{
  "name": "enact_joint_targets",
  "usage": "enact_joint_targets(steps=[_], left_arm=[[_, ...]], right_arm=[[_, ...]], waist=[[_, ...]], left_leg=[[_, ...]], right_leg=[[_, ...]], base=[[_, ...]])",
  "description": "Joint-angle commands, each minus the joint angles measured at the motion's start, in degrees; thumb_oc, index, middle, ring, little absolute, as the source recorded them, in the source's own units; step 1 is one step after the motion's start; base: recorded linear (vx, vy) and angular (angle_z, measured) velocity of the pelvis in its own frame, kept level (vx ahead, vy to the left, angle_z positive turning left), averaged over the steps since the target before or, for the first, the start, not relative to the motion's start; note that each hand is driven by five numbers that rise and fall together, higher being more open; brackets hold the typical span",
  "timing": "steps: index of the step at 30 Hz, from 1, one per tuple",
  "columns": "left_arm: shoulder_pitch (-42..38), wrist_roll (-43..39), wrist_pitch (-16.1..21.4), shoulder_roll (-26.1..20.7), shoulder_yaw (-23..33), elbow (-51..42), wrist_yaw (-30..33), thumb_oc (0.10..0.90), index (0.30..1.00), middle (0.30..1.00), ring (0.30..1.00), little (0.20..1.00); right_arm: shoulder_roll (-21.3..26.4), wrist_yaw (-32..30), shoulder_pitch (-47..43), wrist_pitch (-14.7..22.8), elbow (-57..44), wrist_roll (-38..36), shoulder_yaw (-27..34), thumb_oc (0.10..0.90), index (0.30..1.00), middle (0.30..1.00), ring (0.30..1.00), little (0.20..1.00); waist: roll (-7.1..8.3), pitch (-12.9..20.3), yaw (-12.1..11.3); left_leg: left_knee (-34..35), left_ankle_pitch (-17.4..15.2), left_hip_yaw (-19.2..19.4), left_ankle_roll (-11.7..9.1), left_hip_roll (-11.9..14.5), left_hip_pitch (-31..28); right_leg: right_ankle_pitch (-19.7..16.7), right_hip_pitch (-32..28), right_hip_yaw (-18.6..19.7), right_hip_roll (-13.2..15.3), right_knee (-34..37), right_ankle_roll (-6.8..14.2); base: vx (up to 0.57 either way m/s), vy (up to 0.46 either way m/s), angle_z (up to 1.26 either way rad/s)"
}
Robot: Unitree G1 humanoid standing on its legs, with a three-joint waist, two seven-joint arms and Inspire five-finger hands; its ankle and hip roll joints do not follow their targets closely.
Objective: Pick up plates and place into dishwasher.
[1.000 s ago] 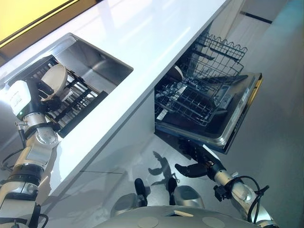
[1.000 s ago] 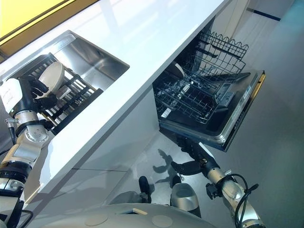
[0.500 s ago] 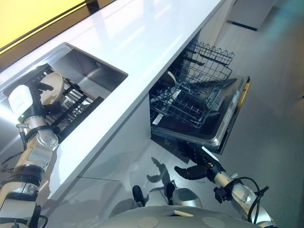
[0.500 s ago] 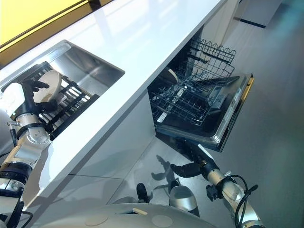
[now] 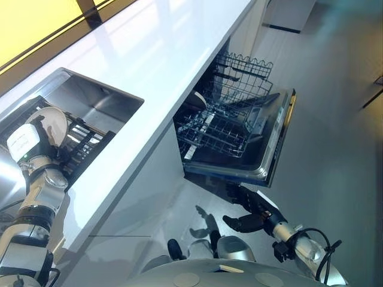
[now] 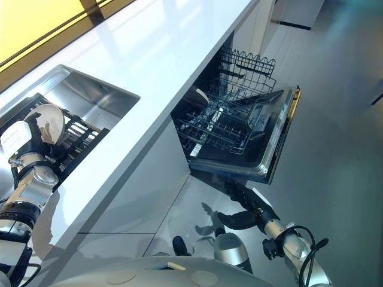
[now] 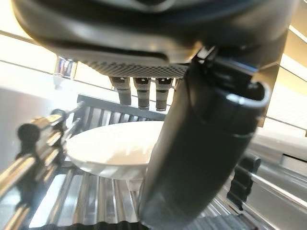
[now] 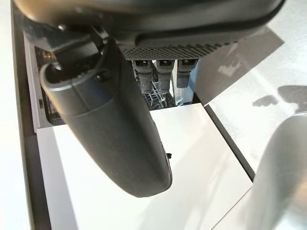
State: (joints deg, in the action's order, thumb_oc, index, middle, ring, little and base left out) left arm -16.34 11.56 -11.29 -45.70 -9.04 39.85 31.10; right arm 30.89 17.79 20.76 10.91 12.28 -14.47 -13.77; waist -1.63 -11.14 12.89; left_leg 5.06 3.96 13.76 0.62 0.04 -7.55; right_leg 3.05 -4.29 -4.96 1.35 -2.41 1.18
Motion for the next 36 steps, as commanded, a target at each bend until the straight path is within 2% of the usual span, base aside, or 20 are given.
enact_joint_targets(steps=[1, 5, 8, 15, 20, 29, 30, 32, 33, 34, 36], left_arm=[[-6.52, 5.18, -1.24, -3.32, 0.03, 3.45, 3.47, 0.800, 0.900, 0.900, 0.900, 0.900], [-6.44, 5.40, -2.33, -3.21, 0.23, 3.56, 6.55, 0.800, 0.900, 0.900, 0.900, 0.900], [-6.16, 4.67, -1.65, -3.63, 1.35, 4.42, 9.77, 0.800, 0.900, 0.900, 0.900, 0.900], [-3.52, -2.47, 0.28, -1.59, 5.83, 2.55, 18.28, 0.800, 0.900, 0.900, 0.900, 0.900], [-1.77, -1.94, -0.59, -0.68, 7.45, 0.78, 18.68, 0.800, 0.900, 0.900, 0.900, 0.900], [-0.59, -1.14, -1.10, -0.83, 7.14, -0.14, 16.14, 0.800, 0.900, 0.900, 0.900, 0.900], [-0.67, -1.36, -1.01, -0.79, 7.11, -0.18, 16.00, 0.762, 0.867, 0.867, 0.867, 0.862], [-0.72, -1.26, -0.12, -1.07, 7.10, -0.19, 15.68, 0.314, 0.484, 0.484, 0.484, 0.414], [-0.72, -1.51, 0.40, -1.19, 6.96, -0.29, 15.43, 0.169, 0.359, 0.359, 0.359, 0.269], [-0.75, -1.88, 1.15, -1.16, 6.78, -0.36, 15.57, 0.100, 0.300, 0.300, 0.300, 0.200], [-0.77, -1.83, 2.09, -0.97, 6.56, -0.93, 15.10, 0.100, 0.300, 0.300, 0.300, 0.200]], right_arm=[[0.56, 0.62, -2.22, 4.86, -4.34, -2.46, 1.32, 0.800, 0.900, 0.900, 0.900, 0.900], [0.57, 0.58, -1.94, 5.04, -4.34, -2.79, 1.31, 0.800, 0.900, 0.900, 0.900, 0.900], [0.58, 0.51, -1.60, 5.63, -4.07, -2.95, 1.18, 0.800, 0.900, 0.900, 0.900, 0.900], [0.34, 0.06, -0.41, 6.25, -3.92, -3.50, 0.98, 0.800, 0.900, 0.900, 0.900, 0.900], [0.04, -0.32, 0.36, 6.30, -4.69, -3.42, 0.83, 0.800, 0.900, 0.900, 0.900, 0.900], [0.53, 0.46, 1.55, 6.32, -4.89, -3.43, 1.88, 0.800, 0.900, 0.900, 0.900, 0.900], [0.55, 0.47, 1.61, 6.21, -4.88, -3.44, 1.95, 0.800, 0.900, 0.900, 0.900, 0.900], [0.72, 0.48, 1.79, 6.06, -4.92, -3.48, 2.06, 0.800, 0.900, 0.900, 0.900, 0.900], [0.84, 0.48, 1.86, 6.00, -4.98, -3.57, 2.15, 0.800, 0.900, 0.900, 0.900, 0.900], [0.86, 0.32, 1.90, 6.01, -5.03, -3.53, 2.12, 0.800, 0.900, 0.900, 0.900, 0.900], [0.93, 0.63, 2.25, 6.33, -5.03, -3.62, 2.45, 0.800, 0.900, 0.900, 0.900, 0.900]], waist=[[1.76, -0.15, 0.83], [2.00, -0.31, 0.70], [2.23, -0.43, 0.49], [2.51, -0.53, -0.45], [2.54, -0.81, -0.92], [2.00, -0.68, -0.97], [1.99, -0.69, -0.91], [1.98, -0.79, -0.86], [1.97, -0.88, -0.84], [1.97, -1.01, -0.80], [2.02, -1.22, -0.68]], left_leg=[[-6.13, -10.97, 1.26, 2.33, -3.92, 1.05], [-6.45, -11.10, 1.32, 2.42, -3.93, 1.32], [-6.82, -11.05, 1.34, 2.32, -3.89, 1.73], [-7.33, -10.93, 0.75, 2.13, -3.83, 2.49], [-7.78, -10.96, 0.48, 2.01, -3.78, 2.85], [-8.16, -10.72, 0.06, 1.86, -3.84, 3.01], [-8.27, -10.71, 0.08, 1.89, -3.84, 3.04], [-8.48, -10.69, 0.10, 1.88, -3.85, 3.18], [-8.60, -10.71, 0.08, 1.95, -3.89, 3.27], [-8.68, -10.75, 0.05, 2.02, -3.94, 3.33], [-8.79, -10.76, 0.11, 2.09, -3.93, 3.40]], right_leg=[[1.27, 4.55, 0.45, -0.71, -2.67, 6.41], [1.09, 4.72, 0.36, -0.63, -2.54, 6.39], [0.87, 4.90, 0.14, -0.56, -2.42, 6.36], [0.95, 5.02, -0.55, -0.31, -2.35, 6.21], [1.10, 5.08, -1.10, -0.15, -2.56, 6.16], [1.38, 4.66, -1.58, -0.16, -2.81, 6.02], [1.36, 4.65, -1.59, -0.15, -2.82, 6.01], [1.29, 4.76, -1.60, -0.05, -2.94, 6.08], [1.29, 4.88, -1.54, -0.04, -3.07, 6.08], [1.30, 5.01, -1.46, -0.03, -3.21, 6.10], [1.20, 5.22, -1.33, -0.04, -3.41, 6.22]], base=[[0.02, -0.015, -0.04], [0.01, -0.009, -0.02], [0.00, -0.011, 0.00], [0.00, -0.005, 0.00], [0.00, -0.006, 0.00], [0.02, 0.005, 0.02], [0.00, 0.000, 0.00], [0.00, 0.000, 0.00], [0.00, 0.000, 0.00], [0.00, 0.000, 0.00], [0.00, 0.000, 0.00]])
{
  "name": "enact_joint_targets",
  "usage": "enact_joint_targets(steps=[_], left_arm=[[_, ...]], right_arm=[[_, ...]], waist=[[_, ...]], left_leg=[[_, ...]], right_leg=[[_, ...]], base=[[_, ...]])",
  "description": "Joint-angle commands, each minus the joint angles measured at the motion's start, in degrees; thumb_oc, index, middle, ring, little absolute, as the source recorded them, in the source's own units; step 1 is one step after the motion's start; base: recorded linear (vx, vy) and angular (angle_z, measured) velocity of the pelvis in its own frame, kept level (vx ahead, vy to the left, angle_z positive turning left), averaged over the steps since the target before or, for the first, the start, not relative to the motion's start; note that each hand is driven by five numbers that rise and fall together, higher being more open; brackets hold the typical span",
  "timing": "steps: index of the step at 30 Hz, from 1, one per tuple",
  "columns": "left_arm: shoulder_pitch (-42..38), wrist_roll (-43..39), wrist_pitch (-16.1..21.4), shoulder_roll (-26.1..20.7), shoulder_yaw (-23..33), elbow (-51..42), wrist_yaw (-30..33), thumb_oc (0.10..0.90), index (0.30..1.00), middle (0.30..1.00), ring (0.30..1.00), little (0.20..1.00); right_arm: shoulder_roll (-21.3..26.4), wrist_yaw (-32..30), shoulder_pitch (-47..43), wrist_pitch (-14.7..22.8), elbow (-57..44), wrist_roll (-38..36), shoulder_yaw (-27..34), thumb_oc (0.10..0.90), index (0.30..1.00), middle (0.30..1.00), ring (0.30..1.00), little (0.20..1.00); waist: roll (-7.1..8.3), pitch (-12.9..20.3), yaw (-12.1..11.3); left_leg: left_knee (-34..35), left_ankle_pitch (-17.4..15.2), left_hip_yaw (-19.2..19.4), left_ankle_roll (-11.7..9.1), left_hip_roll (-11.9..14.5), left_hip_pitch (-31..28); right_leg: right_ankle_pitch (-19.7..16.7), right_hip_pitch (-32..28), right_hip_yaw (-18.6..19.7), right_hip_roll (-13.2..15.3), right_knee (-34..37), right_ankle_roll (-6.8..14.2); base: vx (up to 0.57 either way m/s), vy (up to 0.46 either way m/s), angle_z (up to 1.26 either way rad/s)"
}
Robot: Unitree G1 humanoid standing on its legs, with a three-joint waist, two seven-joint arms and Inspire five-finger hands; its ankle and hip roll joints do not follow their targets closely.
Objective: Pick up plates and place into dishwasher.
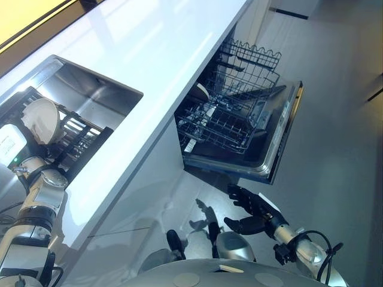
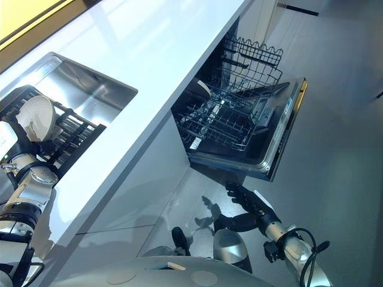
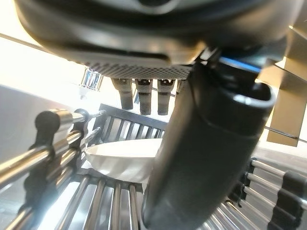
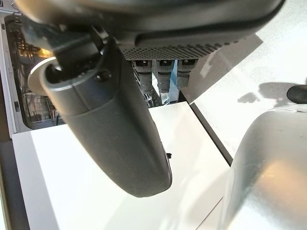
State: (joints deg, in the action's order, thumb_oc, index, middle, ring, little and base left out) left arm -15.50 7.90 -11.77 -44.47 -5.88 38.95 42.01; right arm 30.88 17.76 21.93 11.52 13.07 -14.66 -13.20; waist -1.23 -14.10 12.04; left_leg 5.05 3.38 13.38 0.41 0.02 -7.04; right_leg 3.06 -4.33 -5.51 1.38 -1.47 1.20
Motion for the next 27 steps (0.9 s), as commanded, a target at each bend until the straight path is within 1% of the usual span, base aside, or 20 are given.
enact_joint_targets(steps=[1, 8, 9, 11, 12, 14, 15, 17, 20, 27], left_arm=[[-1.64, 1.72, 2.92, -2.09, 3.20, -0.25, 4.45, 0.100, 0.300, 0.300, 0.300, 0.200], [-2.08, 1.11, 5.72, -1.84, 3.74, -0.83, 4.86, 0.100, 0.300, 0.300, 0.300, 0.200], [-2.05, 1.09, 5.92, -2.03, 3.87, -0.87, 4.62, 0.144, 0.338, 0.338, 0.338, 0.244], [-2.16, 1.15, 6.02, -2.16, 4.14, -0.88, 4.28, 0.256, 0.434, 0.434, 0.434, 0.356], [-2.02, 1.34, 5.87, -2.46, 4.40, -0.91, 3.78, 0.284, 0.458, 0.458, 0.458, 0.384], [-1.72, 1.01, 5.64, -2.64, 4.54, -1.02, 4.01, 0.237, 0.418, 0.418, 0.418, 0.337], [-1.58, 1.19, 5.40, -2.80, 4.80, -1.06, 3.84, 0.232, 0.413, 0.413, 0.413, 0.332], [-1.17, 1.29, 5.19, -3.18, 5.20, -1.17, 3.91, 0.243, 0.422, 0.422, 0.422, 0.343], [-0.32, 1.81, 4.80, -4.08, 6.21, -1.74, 4.03, 0.218, 0.401, 0.401, 0.401, 0.318], [1.40, 1.52, 5.41, -6.69, 9.01, -3.91, 4.29, 0.218, 0.401, 0.401, 0.401, 0.318]], right_arm=[[0.94, 0.73, 1.19, 5.78, -5.90, -3.42, 1.94, 0.800, 0.900, 0.900, 0.900, 0.900], [0.90, 1.66, 1.58, 6.58, -5.53, -3.54, 2.00, 0.800, 0.900, 0.900, 0.900, 0.900], [0.92, 1.72, 1.63, 6.66, -5.50, -3.67, 2.03, 0.800, 0.900, 0.900, 0.900, 0.900], [0.75, 1.94, 1.79, 6.61, -5.61, -3.46, 2.20, 0.800, 0.900, 0.900, 0.900, 0.900], [0.70, 2.09, 1.94, 6.77, -5.59, -3.40, 2.35, 0.800, 0.900, 0.900, 0.900, 0.900], [0.63, 2.28, 2.23, 7.00, -5.68, -3.27, 2.50, 0.800, 0.900, 0.900, 0.900, 0.900], [0.58, 2.34, 2.33, 7.06, -5.70, -3.17, 2.57, 0.800, 0.900, 0.900, 0.900, 0.900], [0.50, 2.31, 2.48, 7.12, -5.77, -3.13, 2.72, 0.800, 0.900, 0.900, 0.900, 0.900], [0.40, 2.24, 2.47, 6.77, -6.10, -2.94, 2.95, 0.800, 0.900, 0.900, 0.900, 0.900], [0.04, 1.92, 2.36, 6.29, -6.51, -2.31, 2.97, 0.800, 0.900, 0.900, 0.900, 0.900]], waist=[[1.65, 1.66, 0.18], [1.86, 1.58, 0.24], [1.87, 1.62, 0.19], [1.79, 1.77, 0.22], [1.71, 1.85, 0.19], [1.61, 2.08, 0.19], [1.54, 2.22, 0.16], [1.39, 2.49, 0.07], [1.02, 2.82, -0.20], [0.11, 3.96, -0.73]], left_leg=[[-8.80, -10.18, 0.48, 2.34, -3.92, 2.93], [-9.23, -10.15, 0.46, 2.47, -4.00, 3.06], [-9.32, -10.15, 0.44, 2.44, -4.02, 3.06], [-9.44, -10.13, 0.45, 2.38, -4.02, 2.98], [-9.53, -10.13, 0.47, 2.33, -4.03, 2.96], [-9.56, -10.14, 0.47, 2.24, -4.04, 2.88], [-9.53, -10.13, 0.46, 2.20, -4.05, 2.81], [-9.49, -10.07, 0.41, 2.06, -4.04, 2.76], [-9.28, -10.01, 0.41, 1.90, -4.00, 2.34], [-8.29, -9.98, 0.23, 1.29, -3.93, 1.34]], right_leg=[[1.17, 5.34, -0.71, -0.06, -4.40, 6.22], [1.09, 5.55, -0.49, -0.04, -4.86, 6.33], [1.09, 5.45, -0.55, -0.02, -4.86, 6.31], [1.14, 5.24, -0.66, -0.01, -4.86, 6.24], [1.19, 5.12, -0.78, 0.03, -4.87, 6.21], [1.31, 4.93, -0.91, 0.09, -4.88, 6.17], [1.36, 4.82, -1.00, 0.10, -4.84, 6.13], [1.44, 4.56, -1.18, 0.16, -4.72, 6.06], [1.63, 3.97, -1.75, 0.32, -4.57, 5.92], [2.27, 2.85, -2.91, 0.63, -4.21, 5.69]], base=[[0.00, 0.000, 0.00], [0.00, 0.000, 0.00], [0.00, 0.000, 0.00], [0.00, 0.000, 0.00], [0.00, 0.000, 0.00], [0.00, 0.000, 0.00], [0.00, 0.000, 0.00], [0.00, 0.000, 0.00], [0.00, 0.000, 0.00], [-0.02, 0.016, 0.06]])
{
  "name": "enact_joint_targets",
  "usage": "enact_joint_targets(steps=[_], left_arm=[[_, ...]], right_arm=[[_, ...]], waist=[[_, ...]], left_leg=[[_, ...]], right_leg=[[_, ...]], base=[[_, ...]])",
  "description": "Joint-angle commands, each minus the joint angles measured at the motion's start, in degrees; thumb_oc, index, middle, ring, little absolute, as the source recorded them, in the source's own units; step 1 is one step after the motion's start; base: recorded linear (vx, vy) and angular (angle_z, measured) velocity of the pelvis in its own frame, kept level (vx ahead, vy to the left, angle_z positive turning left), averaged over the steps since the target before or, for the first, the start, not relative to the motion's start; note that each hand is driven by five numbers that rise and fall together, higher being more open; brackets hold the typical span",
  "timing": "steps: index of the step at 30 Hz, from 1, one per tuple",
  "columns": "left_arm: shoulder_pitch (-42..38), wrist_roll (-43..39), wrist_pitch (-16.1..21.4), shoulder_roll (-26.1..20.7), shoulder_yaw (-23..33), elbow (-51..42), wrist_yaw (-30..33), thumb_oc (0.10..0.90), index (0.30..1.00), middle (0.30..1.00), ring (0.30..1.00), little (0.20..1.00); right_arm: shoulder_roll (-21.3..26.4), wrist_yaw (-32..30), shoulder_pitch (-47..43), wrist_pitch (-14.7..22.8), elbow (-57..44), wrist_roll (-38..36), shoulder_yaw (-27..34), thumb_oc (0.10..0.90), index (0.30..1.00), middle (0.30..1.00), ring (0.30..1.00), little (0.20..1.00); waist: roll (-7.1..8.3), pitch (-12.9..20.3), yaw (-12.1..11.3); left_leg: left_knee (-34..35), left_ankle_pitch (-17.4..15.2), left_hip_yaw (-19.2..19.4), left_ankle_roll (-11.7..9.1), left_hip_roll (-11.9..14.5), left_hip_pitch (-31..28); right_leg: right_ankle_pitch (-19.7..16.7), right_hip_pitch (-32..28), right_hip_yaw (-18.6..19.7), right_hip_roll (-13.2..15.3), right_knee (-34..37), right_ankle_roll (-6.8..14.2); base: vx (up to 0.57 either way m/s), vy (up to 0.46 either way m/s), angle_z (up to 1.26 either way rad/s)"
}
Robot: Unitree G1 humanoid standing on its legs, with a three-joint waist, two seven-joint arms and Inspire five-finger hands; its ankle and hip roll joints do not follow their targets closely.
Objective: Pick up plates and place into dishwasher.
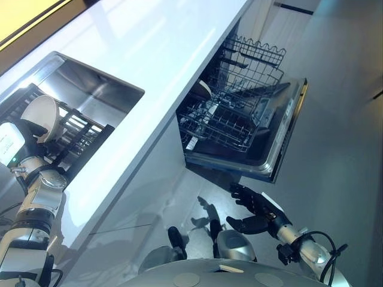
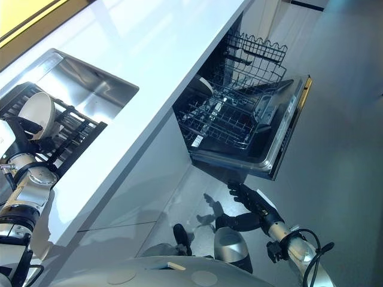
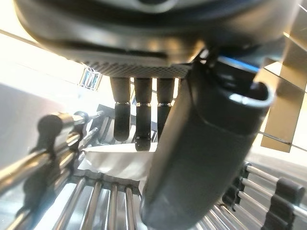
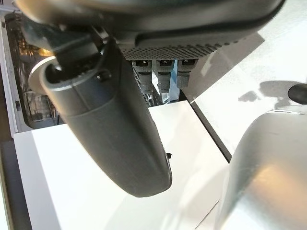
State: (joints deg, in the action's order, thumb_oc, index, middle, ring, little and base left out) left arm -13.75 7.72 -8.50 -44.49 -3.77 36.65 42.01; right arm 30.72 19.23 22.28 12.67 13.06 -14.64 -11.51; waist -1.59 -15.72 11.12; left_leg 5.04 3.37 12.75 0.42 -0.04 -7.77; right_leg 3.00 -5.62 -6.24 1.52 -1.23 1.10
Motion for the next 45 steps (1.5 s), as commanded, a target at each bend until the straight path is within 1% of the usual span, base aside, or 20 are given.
enact_joint_targets(steps=[1, 5, 9, 11, 12, 15, 18, 21, 24, 29, 32, 34, 38, 45], left_arm=[[-0.26, 1.98, 2.42, -6.91, 7.31, -1.83, 4.39, 0.221, 0.404, 0.404, 0.404, 0.321], [-0.37, 1.70, 3.40, -8.56, 8.54, -2.35, 3.81, 0.215, 0.399, 0.399, 0.399, 0.315], [-0.57, 1.51, 4.10, -8.86, 8.91, -2.96, 1.90, 0.224, 0.406, 0.406, 0.406, 0.324], [-0.82, 1.82, 3.96, -8.67, 8.70, -3.33, 0.76, 0.158, 0.349, 0.349, 0.349, 0.258], [-0.94, 1.83, 3.71, -8.60, 8.64, -3.45, 0.53, 0.100, 0.300, 0.300, 0.300, 0.200], [-1.27, 1.54, 3.39, -8.77, 8.74, -3.28, -0.04, 0.100, 0.300, 0.300, 0.300, 0.200], [-1.31, 1.51, 3.19, -9.19, 9.29, -3.02, -0.64, 0.103, 0.302, 0.302, 0.302, 0.203], [-1.59, 1.26, 3.17, -9.26, 9.18, -2.70, -0.82, 0.105, 0.305, 0.305, 0.305, 0.205], [-1.50, 1.03, 3.46, -9.21, 9.03, -2.14, -0.78, 0.105, 0.305, 0.305, 0.305, 0.205], [0.10, 1.36, 3.65, -8.56, 9.70, -1.73, -0.16, 0.116, 0.314, 0.314, 0.314, 0.216], [0.89, 1.87, 3.59, -8.24, 10.44, -1.86, -0.20, 0.119, 0.316, 0.316, 0.316, 0.219], [1.50, 2.06, 4.28, -7.85, 10.71, -1.59, 0.05, 0.133, 0.328, 0.328, 0.328, 0.233], [1.98, 2.57, 4.49, -7.26, 10.46, -1.70, 0.01, 0.196, 0.382, 0.382, 0.382, 0.296], [1.53, 2.83, 4.77, -7.10, 9.72, -1.57, -0.57, 0.207, 0.392, 0.392, 0.392, 0.307]], right_arm=[[0.15, 0.25, 1.85, 5.31, -6.36, -2.16, 1.09, 0.800, 0.900, 0.900, 0.900, 0.900], [0.04, 0.03, 1.29, 5.55, -6.03, -1.82, 0.82, 0.800, 0.900, 0.900, 0.900, 0.900], [-0.29, -0.38, 0.67, 4.77, -5.66, -1.61, 0.42, 0.800, 0.900, 0.900, 0.900, 0.900], [-0.58, -1.00, -0.13, 4.27, -5.22, -1.16, 0.14, 0.800, 0.900, 0.900, 0.900, 0.900], [-0.64, -0.97, -0.36, 4.12, -5.09, -1.24, 0.23, 0.800, 0.900, 0.900, 0.900, 0.900], [-1.00, -1.25, -0.89, 4.33, -4.29, -0.98, 0.15, 0.800, 0.900, 0.900, 0.900, 0.900], [-1.45, -1.34, -1.07, 3.70, -3.96, -0.85, 0.14, 0.800, 0.900, 0.900, 0.900, 0.900], [-1.78, -2.09, -1.38, 3.53, -3.66, -1.86, 0.44, 0.800, 0.900, 0.900, 0.900, 0.900], [-2.13, -4.12, -1.62, 4.36, -3.48, -3.32, 0.73, 0.800, 0.900, 0.900, 0.900, 0.900], [-2.94, -8.64, -1.88, 7.79, -5.23, -4.61, 3.46, 0.800, 0.900, 0.900, 0.900, 0.900], [-2.86, -9.59, -2.08, 8.21, -6.78, -4.74, 4.72, 0.800, 0.900, 0.900, 0.900, 0.900], [-2.81, -9.69, -2.57, 8.57, -7.44, -5.13, 5.51, 0.800, 0.900, 0.900, 0.900, 0.900], [-2.69, -8.72, -3.61, 8.03, -8.00, -4.84, 5.98, 0.800, 0.900, 0.900, 0.900, 0.900], [-2.25, -9.45, -5.20, 7.25, -6.88, -3.81, 6.01, 0.800, 0.900, 0.900, 0.900, 0.900]], waist=[[0.33, 5.80, 0.08], [-0.05, 6.49, -0.12], [-0.32, 7.25, -0.32], [-0.59, 7.50, -0.38], [-0.65, 7.53, -0.35], [-0.87, 7.76, -0.28], [-1.03, 8.18, -0.22], [-1.17, 8.30, -0.06], [-1.25, 8.30, 0.04], [-1.40, 8.48, 0.41], [-1.42, 8.53, 0.47], [-1.44, 8.68, 0.41], [-1.43, 9.00, 0.15], [-1.35, 9.35, -0.07]], left_leg=[[-8.11, -9.98, 0.77, 1.15, -3.87, 1.95], [-7.68, -10.06, 0.46, 0.81, -4.02, 1.58], [-7.22, -10.21, 0.30, 0.60, -4.06, 1.12], [-6.83, -10.24, 0.30, 0.52, -3.99, 0.73], [-6.68, -10.24, 0.31, 0.51, -3.97, 0.53], [-6.18, -10.22, 0.25, 0.44, -3.93, 0.01], [-5.73, -10.19, 0.13, 0.36, -3.84, -0.39], [-5.52, -10.29, -0.50, 0.43, -3.95, -0.63], [-5.32, -10.26, -0.83, 0.48, -3.99, -0.85], [-4.83, -10.27, -0.96, 0.58, -3.83, -1.13], [-4.56, -10.10, -1.00, 0.59, -3.79, -1.14], [-4.20, -9.94, -1.04, 0.57, -3.73, -1.22], [-3.95, -9.77, -1.27, 0.59, -3.76, -1.22], [-3.72, -9.53, -1.62, 0.64, -3.73, -1.31]], right_leg=[[2.44, 3.99, -2.30, 0.52, -4.37, 5.74], [2.65, 3.55, -2.33, 0.60, -4.06, 5.66], [2.87, 3.23, -2.59, 0.61, -3.81, 5.61], [3.13, 3.02, -2.72, 0.51, -3.87, 5.52], [3.23, 2.94, -2.75, 0.47, -3.94, 5.49], [3.39, 2.66, -2.65, 0.33, -3.97, 5.45], [3.54, 2.44, -2.30, 0.16, -3.96, 5.45], [3.73, 2.28, -1.60, -0.15, -3.98, 5.29], [3.77, 2.15, -1.11, -0.39, -3.99, 5.19], [3.85, 2.10, -0.29, -0.94, -3.82, 5.06], [3.93, 2.11, -0.07, -1.19, -3.78, 4.98], [3.94, 2.04, -0.07, -1.34, -3.65, 4.88], [4.12, 1.84, -0.13, -1.53, -3.58, 4.67], [4.39, 1.51, -0.18, -1.67, -3.66, 4.33]], base=[[-0.04, 0.020, 0.10], [-0.04, 0.025, 0.05], [-0.04, 0.009, 0.01], [-0.05, 0.005, 0.02], [-0.03, 0.001, 0.01], [0.00, 0.000, 0.00], [0.00, -0.003, 0.01], [0.00, -0.006, 0.04], [0.00, 0.000, 0.00], [0.00, 0.000, 0.00], [0.00, 0.000, 0.00], [0.00, 0.000, 0.00], [0.01, -0.009, -0.02], [0.00, -0.003, 0.00]])
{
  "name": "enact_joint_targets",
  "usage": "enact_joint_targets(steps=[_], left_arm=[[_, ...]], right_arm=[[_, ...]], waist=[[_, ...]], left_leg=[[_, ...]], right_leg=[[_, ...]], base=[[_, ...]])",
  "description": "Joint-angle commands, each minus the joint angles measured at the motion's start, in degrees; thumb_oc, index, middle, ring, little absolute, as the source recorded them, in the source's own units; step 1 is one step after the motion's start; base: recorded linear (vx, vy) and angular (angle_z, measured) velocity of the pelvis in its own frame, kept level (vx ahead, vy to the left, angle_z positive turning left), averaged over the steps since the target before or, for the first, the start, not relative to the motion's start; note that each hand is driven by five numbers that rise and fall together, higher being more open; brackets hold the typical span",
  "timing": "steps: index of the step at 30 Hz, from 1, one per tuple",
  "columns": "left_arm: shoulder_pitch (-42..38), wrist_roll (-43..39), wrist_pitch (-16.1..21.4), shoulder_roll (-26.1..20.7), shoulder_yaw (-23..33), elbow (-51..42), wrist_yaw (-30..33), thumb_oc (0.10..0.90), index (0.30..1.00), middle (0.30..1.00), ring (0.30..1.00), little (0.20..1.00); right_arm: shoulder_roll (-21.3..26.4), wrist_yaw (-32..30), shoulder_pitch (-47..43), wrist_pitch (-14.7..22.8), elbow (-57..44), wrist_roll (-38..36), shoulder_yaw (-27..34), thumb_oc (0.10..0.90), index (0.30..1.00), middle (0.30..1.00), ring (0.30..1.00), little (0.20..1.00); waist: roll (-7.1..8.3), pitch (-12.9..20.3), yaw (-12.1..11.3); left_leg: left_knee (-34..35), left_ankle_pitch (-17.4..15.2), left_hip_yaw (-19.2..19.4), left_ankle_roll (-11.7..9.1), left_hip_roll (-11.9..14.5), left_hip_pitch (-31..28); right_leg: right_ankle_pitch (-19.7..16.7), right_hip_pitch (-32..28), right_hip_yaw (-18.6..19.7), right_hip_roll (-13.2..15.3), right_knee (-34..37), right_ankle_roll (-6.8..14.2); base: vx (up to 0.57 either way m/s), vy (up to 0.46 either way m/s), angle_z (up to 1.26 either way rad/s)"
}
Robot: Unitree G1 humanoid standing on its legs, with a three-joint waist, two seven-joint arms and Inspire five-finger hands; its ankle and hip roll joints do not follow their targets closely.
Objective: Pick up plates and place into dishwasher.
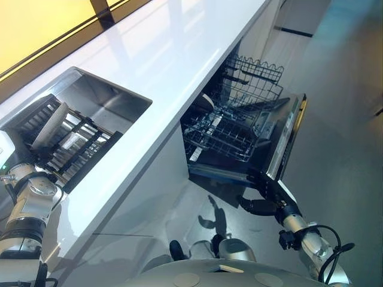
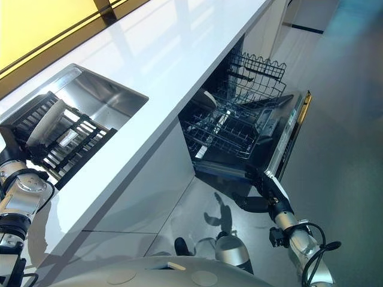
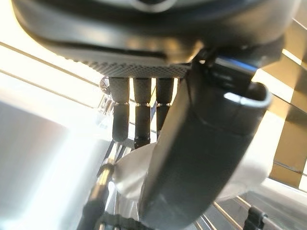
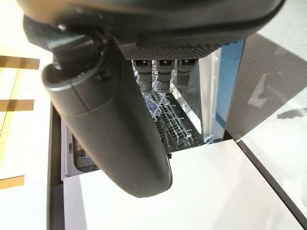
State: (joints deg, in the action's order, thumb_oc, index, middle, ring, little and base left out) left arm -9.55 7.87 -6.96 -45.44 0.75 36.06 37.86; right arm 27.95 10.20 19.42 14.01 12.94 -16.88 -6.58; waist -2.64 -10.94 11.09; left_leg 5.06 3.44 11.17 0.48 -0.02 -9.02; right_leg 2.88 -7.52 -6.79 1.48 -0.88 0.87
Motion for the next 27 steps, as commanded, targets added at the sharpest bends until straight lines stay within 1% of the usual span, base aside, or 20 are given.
enact_joint_targets(steps=[1, 4, 6, 8, 9, 10, 11, 17, 22, 27], left_arm=[[-2.70, 2.77, 3.27, -6.11, 5.12, -1.12, 3.65, 0.207, 0.392, 0.392, 0.392, 0.307], [-2.78, 2.68, 5.03, -6.14, 5.21, -1.67, 3.99, 0.210, 0.394, 0.394, 0.394, 0.310], [-3.20, 2.18, 7.45, -6.46, 5.31, -2.78, 4.63, 0.210, 0.394, 0.394, 0.394, 0.310], [-3.82, 2.05, 9.27, -6.85, 5.50, -4.68, 5.25, 0.182, 0.371, 0.371, 0.371, 0.282], [-3.92, 2.40, 9.59, -6.90, 5.63, -5.23, 5.24, 0.182, 0.371, 0.371, 0.371, 0.282], [-4.36, 2.68, 11.17, -7.26, 5.69, -7.04, 6.11, 0.158, 0.349, 0.349, 0.349, 0.258], [-4.53, 2.94, 11.94, -7.28, 5.82, -7.90, 6.31, 0.152, 0.345, 0.345, 0.345, 0.252], [-5.06, 3.97, 17.13, -7.87, 7.39, -15.95, 8.82, 0.185, 0.373, 0.373, 0.373, 0.285], [-4.63, 4.01, 19.75, -7.19, 8.91, -22.50, 9.04, 0.196, 0.382, 0.382, 0.382, 0.296], [-4.90, 2.56, 21.78, -7.30, 9.71, -27.24, 7.75, 0.171, 0.361, 0.361, 0.361, 0.271]], right_arm=[[0.52, -0.40, -2.41, 5.98, -6.51, -1.46, 1.09, 0.800, 0.900, 0.900, 0.900, 0.900], [0.51, -0.18, -2.49, 5.92, -6.04, -1.48, 1.07, 0.800, 0.900, 0.900, 0.900, 0.900], [0.69, -0.03, -2.34, 6.04, -5.82, -1.31, 0.94, 0.800, 0.900, 0.900, 0.900, 0.900], [0.68, 0.17, -2.17, 6.22, -5.58, -1.35, 0.82, 0.800, 0.900, 0.900, 0.900, 0.900], [0.68, 0.23, -2.16, 6.26, -5.55, -1.35, 0.85, 0.800, 0.900, 0.900, 0.900, 0.900], [0.63, 0.21, -2.17, 6.50, -5.47, -1.35, 0.82, 0.800, 0.900, 0.900, 0.900, 0.900], [0.61, 0.20, -2.19, 6.70, -5.41, -1.31, 0.80, 0.800, 0.900, 0.900, 0.900, 0.900], [0.29, -0.81, -3.14, 8.44, -5.78, -0.22, 0.56, 0.800, 0.900, 0.900, 0.900, 0.900], [-0.33, -1.71, -3.90, 8.35, -6.89, 0.30, 0.73, 0.800, 0.900, 0.900, 0.900, 0.900], [-0.57, -2.89, -4.62, 8.39, -8.91, 0.96, 1.47, 0.800, 0.900, 0.900, 0.900, 0.900]], waist=[[-0.27, 4.59, -0.06], [-0.17, 4.58, -0.07], [-0.15, 4.66, 0.00], [-0.16, 4.70, -0.02], [-0.17, 4.70, -0.04], [-0.19, 4.72, -0.07], [-0.21, 4.73, -0.11], [-0.23, 4.91, -0.88], [-0.22, 5.17, -1.44], [-0.35, 5.40, -1.73]], left_leg=[[-3.77, -9.60, -0.08, 0.57, -3.72, -0.04], [-3.81, -9.55, -0.30, 0.55, -3.70, -0.01], [-3.83, -9.55, -0.50, 0.59, -3.75, -0.01], [-3.73, -9.51, -0.60, 0.60, -3.73, -0.03], [-3.72, -9.51, -0.62, 0.59, -3.71, -0.03], [-3.63, -9.48, -0.70, 0.56, -3.65, -0.02], [-3.65, -9.47, -0.77, 0.55, -3.64, 0.02], [-3.37, -9.43, -1.63, 0.47, -3.61, 0.03], [-2.84, -9.24, -2.23, 0.35, -3.48, -0.15], [-2.18, -8.93, -2.67, 0.31, -3.44, -0.28]], right_leg=[[4.53, 3.39, 0.34, -1.62, -4.01, 4.52], [4.58, 3.33, 0.41, -1.68, -4.04, 4.38], [4.67, 3.27, 0.60, -1.74, -4.01, 4.26], [4.71, 3.20, 0.65, -1.81, -3.94, 4.18], [4.73, 3.21, 0.66, -1.82, -3.95, 4.16], [4.80, 3.26, 0.70, -1.85, -4.04, 4.12], [4.84, 3.27, 0.68, -1.86, -4.08, 4.07], [5.19, 3.10, 0.42, -1.82, -4.10, 3.86], [5.35, 2.98, 0.35, -1.96, -4.12, 3.77], [5.18, 3.08, 0.32, -1.97, -4.47, 3.87]], base=[[0.00, 0.000, 0.00], [0.00, 0.000, 0.00], [0.00, 0.000, 0.00], [0.00, 0.000, 0.00], [0.00, 0.000, 0.00], [-0.03, 0.004, 0.01], [-0.05, 0.011, 0.01], [-0.04, 0.006, 0.03], [-0.01, -0.001, 0.01], [-0.01, -0.001, 0.00]])
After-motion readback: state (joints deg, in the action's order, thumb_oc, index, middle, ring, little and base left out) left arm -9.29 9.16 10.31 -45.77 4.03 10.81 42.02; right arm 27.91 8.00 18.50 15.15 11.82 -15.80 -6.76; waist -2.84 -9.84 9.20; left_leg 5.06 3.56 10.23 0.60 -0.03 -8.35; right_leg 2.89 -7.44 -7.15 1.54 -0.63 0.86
